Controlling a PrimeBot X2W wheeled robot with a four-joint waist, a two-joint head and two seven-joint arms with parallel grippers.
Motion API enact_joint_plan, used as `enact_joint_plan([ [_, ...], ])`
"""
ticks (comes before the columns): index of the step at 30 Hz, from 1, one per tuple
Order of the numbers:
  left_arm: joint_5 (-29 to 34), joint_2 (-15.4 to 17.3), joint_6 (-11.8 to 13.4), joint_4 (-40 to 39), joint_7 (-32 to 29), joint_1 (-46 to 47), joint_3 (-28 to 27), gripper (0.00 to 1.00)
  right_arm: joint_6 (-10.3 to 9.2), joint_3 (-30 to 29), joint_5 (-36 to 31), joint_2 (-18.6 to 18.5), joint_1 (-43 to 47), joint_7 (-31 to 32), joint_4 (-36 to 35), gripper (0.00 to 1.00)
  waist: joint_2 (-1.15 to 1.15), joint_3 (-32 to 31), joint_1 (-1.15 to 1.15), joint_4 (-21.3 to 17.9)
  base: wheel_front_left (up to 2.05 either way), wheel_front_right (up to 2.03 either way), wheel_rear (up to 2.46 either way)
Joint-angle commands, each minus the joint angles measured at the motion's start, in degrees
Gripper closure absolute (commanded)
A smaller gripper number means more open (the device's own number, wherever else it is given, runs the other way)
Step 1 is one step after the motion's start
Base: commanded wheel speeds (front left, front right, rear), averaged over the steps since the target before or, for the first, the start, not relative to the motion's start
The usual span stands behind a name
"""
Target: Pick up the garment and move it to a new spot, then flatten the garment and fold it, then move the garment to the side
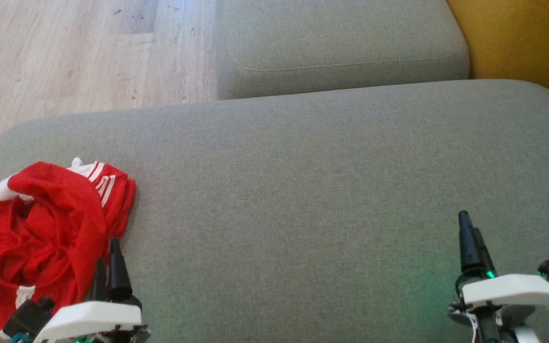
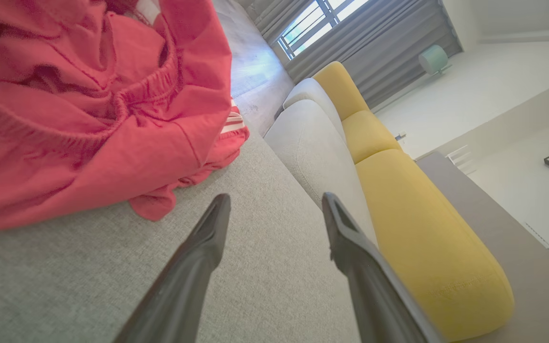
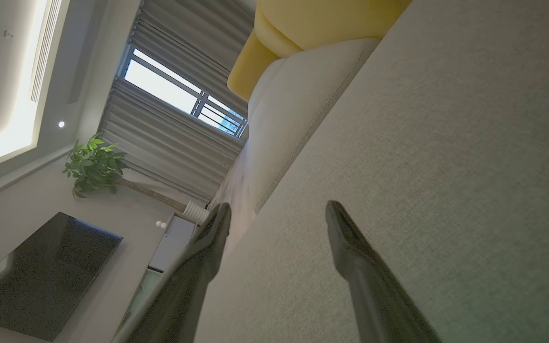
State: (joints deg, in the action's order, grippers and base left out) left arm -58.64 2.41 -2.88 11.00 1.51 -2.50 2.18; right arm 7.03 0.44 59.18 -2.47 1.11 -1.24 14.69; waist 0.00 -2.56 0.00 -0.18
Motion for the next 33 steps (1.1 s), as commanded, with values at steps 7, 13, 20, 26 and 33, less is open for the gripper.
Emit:
enact_joint_plan([
  [7,6.27,0.62,0.93,-3.51,1.67,1.10,0.64,0.00,0.20,2.88,-6.55,-0.28,-0.39,-1.90,-3.06,0.00,0.00,-0.54,0.00,-0.02,0.00,0.00,0.00],
  [13,10.78,0.69,1.61,-4.54,2.67,0.64,1.34,0.00,0.22,4.24,-10.88,-0.33,-0.01,-2.90,-3.63,0.00,0.00,-0.93,0.00,0.02,0.00,0.00,0.00],
  [20,15.60,0.70,1.90,-5.43,3.85,0.03,1.82,0.00,0.25,5.60,-15.92,-0.36,0.39,-4.09,-4.37,0.00,0.00,-1.42,0.00,0.09,0.00,0.00,0.00],
  [26,20.26,0.74,2.13,-6.29,4.86,-0.45,2.44,0.00,0.27,6.74,-20.17,-0.36,0.72,-5.10,-4.98,0.00,0.00,-1.82,0.00,0.04,0.00,0.00,0.00],
  [33,24.61,0.76,2.47,-6.77,5.87,-0.89,3.14,0.00,0.30,7.74,-24.48,-0.35,1.01,-6.12,-5.55,0.00,0.00,-2.16,0.00,-0.05,0.00,0.00,0.00],
])
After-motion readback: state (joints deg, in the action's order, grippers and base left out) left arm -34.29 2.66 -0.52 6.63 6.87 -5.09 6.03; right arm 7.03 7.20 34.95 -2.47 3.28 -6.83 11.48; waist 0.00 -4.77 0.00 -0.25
